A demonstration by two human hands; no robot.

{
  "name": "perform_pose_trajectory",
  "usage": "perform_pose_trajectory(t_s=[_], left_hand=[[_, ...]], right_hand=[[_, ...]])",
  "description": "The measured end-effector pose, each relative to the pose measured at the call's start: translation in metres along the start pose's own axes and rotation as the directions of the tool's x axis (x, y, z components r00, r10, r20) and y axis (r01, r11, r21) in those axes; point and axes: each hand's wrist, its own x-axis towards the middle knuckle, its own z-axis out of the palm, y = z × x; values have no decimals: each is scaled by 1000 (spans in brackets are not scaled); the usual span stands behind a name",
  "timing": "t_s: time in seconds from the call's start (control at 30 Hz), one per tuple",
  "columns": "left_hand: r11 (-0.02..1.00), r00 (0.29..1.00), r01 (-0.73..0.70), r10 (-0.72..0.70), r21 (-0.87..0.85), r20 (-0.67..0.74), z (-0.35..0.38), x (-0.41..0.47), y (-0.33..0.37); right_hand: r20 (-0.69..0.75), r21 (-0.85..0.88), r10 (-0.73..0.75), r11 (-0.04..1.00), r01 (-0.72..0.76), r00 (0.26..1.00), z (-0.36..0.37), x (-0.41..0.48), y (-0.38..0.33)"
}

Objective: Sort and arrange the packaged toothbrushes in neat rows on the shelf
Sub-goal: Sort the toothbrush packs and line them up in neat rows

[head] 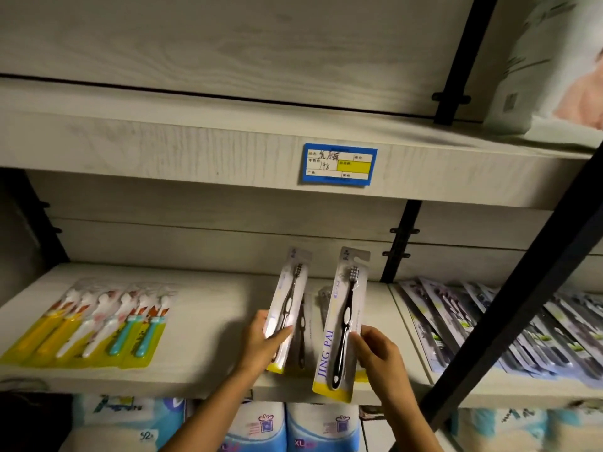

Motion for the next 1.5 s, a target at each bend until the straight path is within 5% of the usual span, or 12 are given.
perform_pose_trajectory(t_s=[0.27, 0.43, 0.7, 0.77, 0.9, 1.0, 1.43, 1.5], left_hand=[[951, 996, 66, -78, -301, -29, -110, -30, 21], [951, 993, 111, -121, -289, -17, -160, -25, 11], [951, 992, 128, -118, -280, 52, -198, -11, 1], [946, 990, 139, -124, -293, 68, -199, -11, -1], [930, 984, 171, -148, -325, 94, -190, -13, -2], [916, 978, 203, -172, -347, 118, -183, -16, 3], [918, 958, 268, -222, -294, 178, -152, -13, 5], [903, 951, 286, -227, -322, 209, -146, -12, 6]], right_hand=[[-13, -171, 60, 983, -61, 998, 68, 26, 15], [1, -332, 48, 942, -45, 999, 140, 71, 9], [-87, -601, 216, 767, -224, 972, 180, 79, 22], [-137, -644, 126, 742, -185, 982, 184, 73, 25], [141, -845, -17, 519, 129, 990, 197, 53, 35], [178, -885, -40, 430, 178, 983, 198, 47, 38], [95, -880, -19, 465, 93, 995, 170, 44, 35], [48, -787, -63, 612, 77, 997, 179, 33, 32]])
